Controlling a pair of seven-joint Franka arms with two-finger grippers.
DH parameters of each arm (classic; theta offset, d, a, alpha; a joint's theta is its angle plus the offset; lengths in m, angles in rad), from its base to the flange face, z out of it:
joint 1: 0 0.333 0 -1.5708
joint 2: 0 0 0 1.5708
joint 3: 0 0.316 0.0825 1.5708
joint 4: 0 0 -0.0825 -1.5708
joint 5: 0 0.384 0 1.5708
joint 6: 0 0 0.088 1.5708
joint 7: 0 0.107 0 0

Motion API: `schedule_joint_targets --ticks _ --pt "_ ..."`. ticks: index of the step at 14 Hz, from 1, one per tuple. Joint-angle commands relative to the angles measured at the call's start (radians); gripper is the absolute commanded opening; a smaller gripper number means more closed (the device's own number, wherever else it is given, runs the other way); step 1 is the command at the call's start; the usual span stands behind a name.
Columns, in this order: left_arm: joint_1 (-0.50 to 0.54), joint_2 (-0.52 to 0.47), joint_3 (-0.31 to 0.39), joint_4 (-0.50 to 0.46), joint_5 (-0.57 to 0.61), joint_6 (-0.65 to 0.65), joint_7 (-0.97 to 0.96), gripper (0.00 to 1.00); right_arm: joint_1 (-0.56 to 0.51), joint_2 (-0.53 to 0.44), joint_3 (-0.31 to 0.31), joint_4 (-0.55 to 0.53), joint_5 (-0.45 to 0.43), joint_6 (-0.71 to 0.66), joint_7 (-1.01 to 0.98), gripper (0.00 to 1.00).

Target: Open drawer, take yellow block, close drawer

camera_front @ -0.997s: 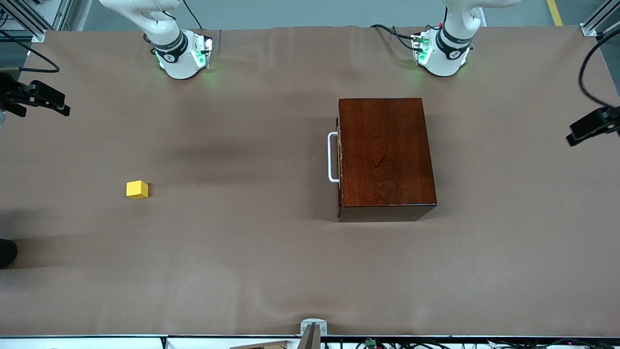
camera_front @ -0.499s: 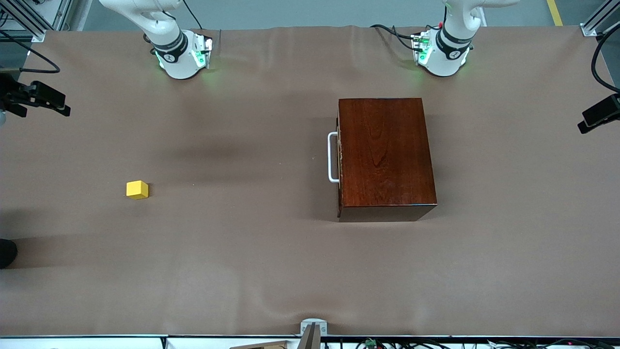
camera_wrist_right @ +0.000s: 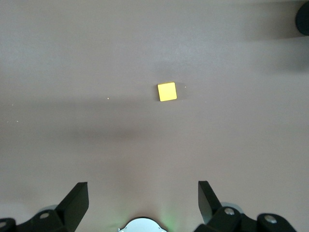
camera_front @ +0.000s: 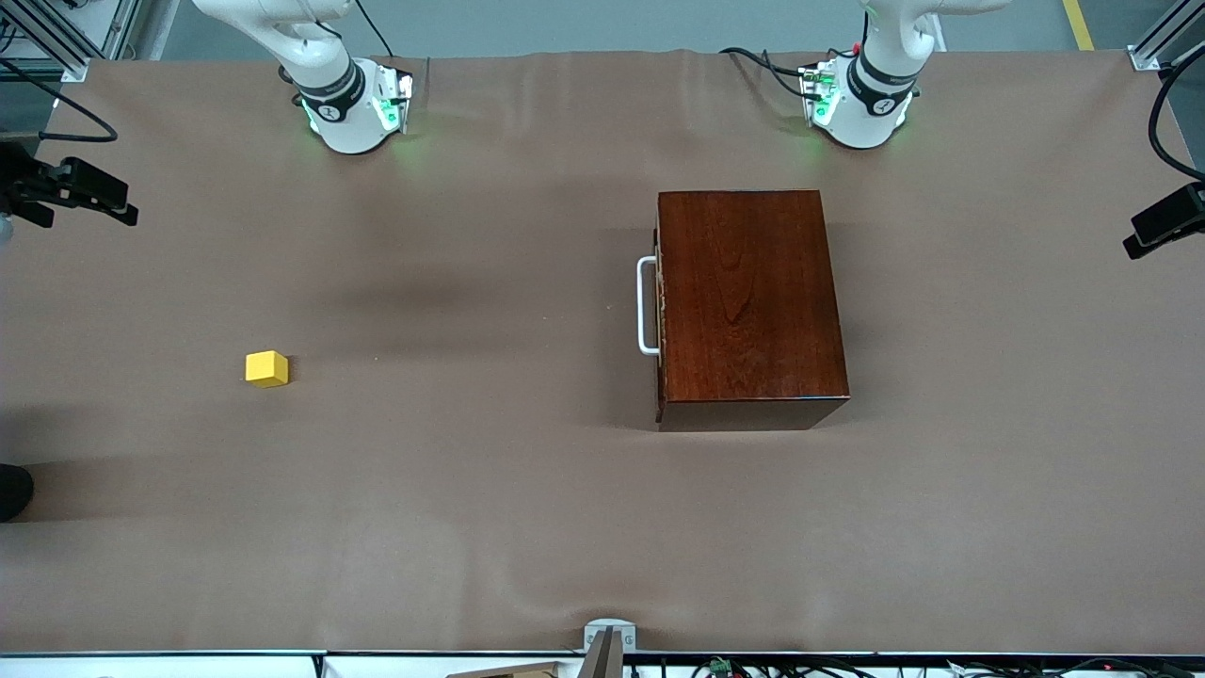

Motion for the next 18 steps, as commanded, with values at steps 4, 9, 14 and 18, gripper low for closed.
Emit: schedule_joint_targets --ticks 4,9,14,18 --pt "-0.002 -0.048 -0.043 -0.033 0.007 -0.027 0.018 1.0 -0.008 -0.024 -0.001 -0.021 0.02 -0.003 -0.004 1.0" --pt "-0.005 -0.178 -0.084 -0.262 0.003 0.094 0.017 1.0 -0.006 -0.024 -0.001 -0.019 0.02 0.005 -0.004 1.0" --pt "-0.001 -0.277 -0.149 -0.388 -0.009 0.145 0.026 1.0 -0.008 -0.024 -0.001 -0.019 0.022 0.002 -0.004 1.0" --pt "0.001 -0.269 -0.143 -0.337 -0.04 0.085 0.087 1.0 -0.005 -0.024 0.0 -0.014 0.022 0.01 -0.004 1.0"
